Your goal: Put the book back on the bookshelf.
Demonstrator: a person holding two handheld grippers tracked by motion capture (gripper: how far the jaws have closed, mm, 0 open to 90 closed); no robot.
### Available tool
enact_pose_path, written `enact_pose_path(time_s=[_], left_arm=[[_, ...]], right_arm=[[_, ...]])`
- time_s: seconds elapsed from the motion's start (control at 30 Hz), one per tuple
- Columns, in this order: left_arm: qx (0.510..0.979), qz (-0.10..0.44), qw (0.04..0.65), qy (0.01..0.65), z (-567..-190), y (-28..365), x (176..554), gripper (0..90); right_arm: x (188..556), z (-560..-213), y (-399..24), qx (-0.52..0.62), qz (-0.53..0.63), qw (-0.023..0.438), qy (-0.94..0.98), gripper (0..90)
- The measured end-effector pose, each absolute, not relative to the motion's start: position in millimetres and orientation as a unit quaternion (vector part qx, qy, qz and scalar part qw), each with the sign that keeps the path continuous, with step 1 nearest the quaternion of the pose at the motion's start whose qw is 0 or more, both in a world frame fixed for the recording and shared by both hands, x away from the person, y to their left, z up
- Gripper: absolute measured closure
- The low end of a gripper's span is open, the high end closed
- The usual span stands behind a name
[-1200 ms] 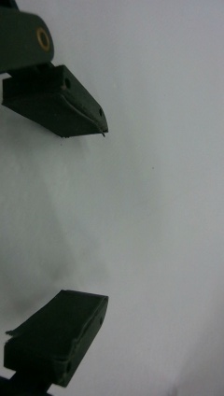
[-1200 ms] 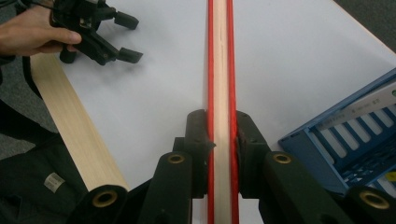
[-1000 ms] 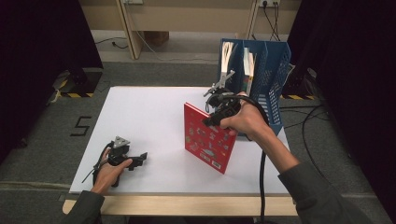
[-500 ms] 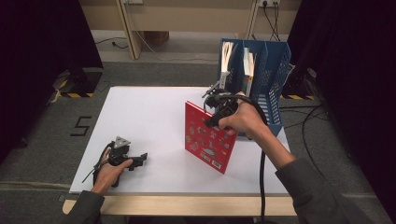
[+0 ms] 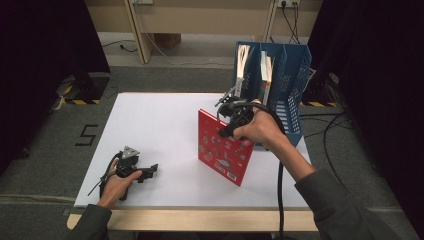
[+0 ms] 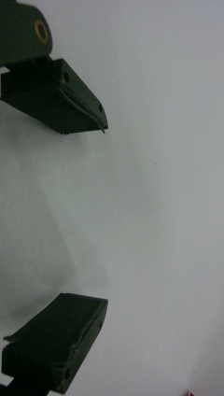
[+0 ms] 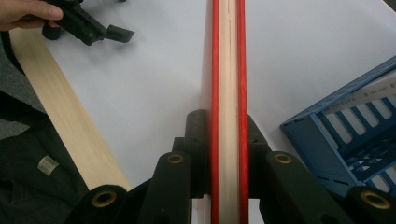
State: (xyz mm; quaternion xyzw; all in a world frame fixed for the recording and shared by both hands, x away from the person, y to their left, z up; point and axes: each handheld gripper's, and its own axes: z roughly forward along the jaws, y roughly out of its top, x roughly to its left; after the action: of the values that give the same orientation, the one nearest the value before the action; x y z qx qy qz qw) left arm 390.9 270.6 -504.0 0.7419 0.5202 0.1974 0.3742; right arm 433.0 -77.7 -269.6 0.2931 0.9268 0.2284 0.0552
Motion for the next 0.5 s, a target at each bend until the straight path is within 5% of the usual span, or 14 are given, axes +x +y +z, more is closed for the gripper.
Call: enact_pose_path(time_s=[0.5], left_arm=[[0.742, 0.195, 0.376, 0.520, -504, 271, 391, 11.2]], right_arm=[[421, -245, -116, 0.308, 0.267, 0.082, 0.909, 78.8]])
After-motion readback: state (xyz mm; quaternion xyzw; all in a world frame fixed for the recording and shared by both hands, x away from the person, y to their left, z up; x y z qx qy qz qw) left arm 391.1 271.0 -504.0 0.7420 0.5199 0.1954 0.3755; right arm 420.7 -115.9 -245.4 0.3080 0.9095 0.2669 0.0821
